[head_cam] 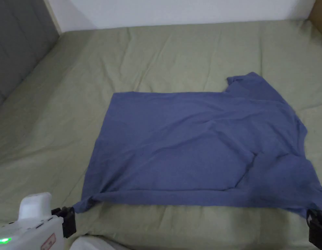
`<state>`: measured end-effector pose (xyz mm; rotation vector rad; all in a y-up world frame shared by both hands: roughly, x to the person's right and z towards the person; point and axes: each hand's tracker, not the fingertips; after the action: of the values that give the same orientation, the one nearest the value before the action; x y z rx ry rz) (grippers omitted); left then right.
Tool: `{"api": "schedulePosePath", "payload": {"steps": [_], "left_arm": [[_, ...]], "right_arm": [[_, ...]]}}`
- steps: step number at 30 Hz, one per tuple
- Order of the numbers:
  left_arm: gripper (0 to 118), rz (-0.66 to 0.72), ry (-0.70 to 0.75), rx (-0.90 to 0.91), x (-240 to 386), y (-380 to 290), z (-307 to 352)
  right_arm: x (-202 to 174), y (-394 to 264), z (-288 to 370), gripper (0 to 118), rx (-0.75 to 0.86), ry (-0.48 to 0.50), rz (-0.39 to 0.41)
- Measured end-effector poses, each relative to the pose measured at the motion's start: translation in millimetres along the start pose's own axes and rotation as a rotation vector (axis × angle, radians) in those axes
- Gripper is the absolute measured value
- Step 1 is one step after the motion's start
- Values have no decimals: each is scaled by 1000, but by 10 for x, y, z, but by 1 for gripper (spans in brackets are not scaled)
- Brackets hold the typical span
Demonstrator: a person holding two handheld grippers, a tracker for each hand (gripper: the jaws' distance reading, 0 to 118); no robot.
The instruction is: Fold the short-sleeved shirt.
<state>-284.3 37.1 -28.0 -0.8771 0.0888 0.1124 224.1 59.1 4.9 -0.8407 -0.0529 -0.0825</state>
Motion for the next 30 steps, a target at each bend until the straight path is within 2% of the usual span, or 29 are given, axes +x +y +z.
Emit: {"api": "schedulePosePath", "payload": {"steps": [1,2,4,5,10,13,14,15,16,17,18,19,22,23,25,26,27,28,30], "left_arm": [[4,-2,18,15,-6,22,-46],[12,-15,34,34,-17,50,-94],[36,-30,40,14,3,166,-253],[42,-31,38,-15,13,197,-342],[49,-53,-61,-98,137,233,-657],[63,-30,-88,-125,153,191,-736],[63,-29,-83,-130,141,179,-762],[60,-27,-78,-133,120,174,-775],[46,-20,-82,-136,93,188,-757],[17,-4,-77,-128,97,192,-736],[7,-1,-69,-132,98,210,-729],[7,27,-130,-139,104,227,-717],[7,0,-91,-140,189,279,-634],[7,-7,-92,-138,204,290,-612],[7,-14,-87,-134,238,330,-536],[7,-13,-88,-133,244,344,-512],[7,-11,-89,-131,253,358,-485],[7,-11,-89,-129,235,367,-482],[7,-21,-87,-126,273,385,-446]], "right_arm": [[11,-9,-25,0,-2,-7,-1],[35,-8,-44,0,-7,-4,-4],[42,-2,-54,0,-12,-4,-21],[44,10,-54,0,-16,-6,-23],[143,70,-86,0,-17,-18,-50],[213,95,-103,0,-32,-8,-90],[253,86,-128,0,-37,-7,-98],[270,95,-136,0,-41,-7,-101],[283,106,-143,0,-46,-12,-104],[297,115,-149,0,-51,-17,-104],[365,96,-184,0,-52,-21,-103],[390,101,-184,0,-51,-25,-105],[486,119,-191,2,-35,-17,-124],[503,134,-183,13,-26,-18,-125],[535,175,-187,63,2,-42,-101],[546,188,-214,75,-8,-52,-85],[570,211,-268,75,-33,-72,-56],[590,225,-295,94,-29,-79,-30],[608,258,-391,94,-30,-103,-1]]}}
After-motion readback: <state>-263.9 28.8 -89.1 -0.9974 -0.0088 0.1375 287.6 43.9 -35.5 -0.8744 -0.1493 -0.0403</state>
